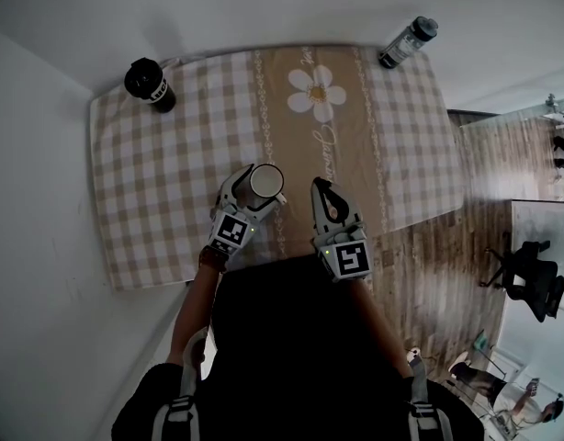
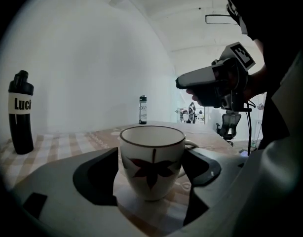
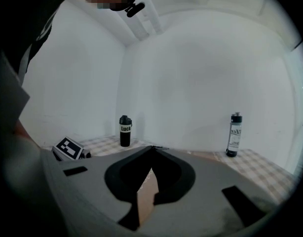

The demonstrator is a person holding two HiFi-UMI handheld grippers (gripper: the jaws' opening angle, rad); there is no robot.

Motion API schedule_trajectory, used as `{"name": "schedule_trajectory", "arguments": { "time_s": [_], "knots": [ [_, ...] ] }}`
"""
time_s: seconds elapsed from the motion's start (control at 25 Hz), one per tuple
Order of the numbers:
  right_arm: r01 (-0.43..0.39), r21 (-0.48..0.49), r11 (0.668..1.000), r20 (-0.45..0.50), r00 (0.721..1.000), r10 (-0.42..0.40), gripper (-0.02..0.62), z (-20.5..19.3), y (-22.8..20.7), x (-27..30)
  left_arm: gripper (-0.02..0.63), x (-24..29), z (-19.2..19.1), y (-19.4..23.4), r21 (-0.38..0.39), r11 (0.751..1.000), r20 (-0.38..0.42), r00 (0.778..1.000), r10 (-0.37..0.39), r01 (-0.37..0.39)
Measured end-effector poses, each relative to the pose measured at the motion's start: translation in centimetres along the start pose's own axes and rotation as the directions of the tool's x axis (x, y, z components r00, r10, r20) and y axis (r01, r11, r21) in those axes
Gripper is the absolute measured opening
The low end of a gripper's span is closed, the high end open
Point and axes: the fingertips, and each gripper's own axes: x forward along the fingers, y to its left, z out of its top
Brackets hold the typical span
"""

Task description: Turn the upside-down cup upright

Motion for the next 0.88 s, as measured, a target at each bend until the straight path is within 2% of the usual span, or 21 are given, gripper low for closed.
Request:
{"name": "schedule_trajectory", "arguments": {
  "time_s": [0.64,0.84,0.88],
  "knots": [
    [-0.004,0.007,1.0,-0.001,1.0,0.004,0.005,-0.29,0.54,0.77,0.396,0.21,0.29,-0.19,-0.019,0.999,-0.005,0.999,-0.043,0.043],
    [-0.016,0.009,1.0,0.002,1.0,0.016,0.005,-0.04,0.64,0.86,0.394,-0.04,-0.19,-0.39,0.034,0.998,-0.011,0.999,-0.048,0.048],
    [-0.019,0.011,1.0,0.005,1.0,0.019,0.005,-0.04,0.66,0.87,0.394,-0.24,0.04,-0.29,0.024,0.999,0.005,0.999,-0.046,0.046]
  ]
}}
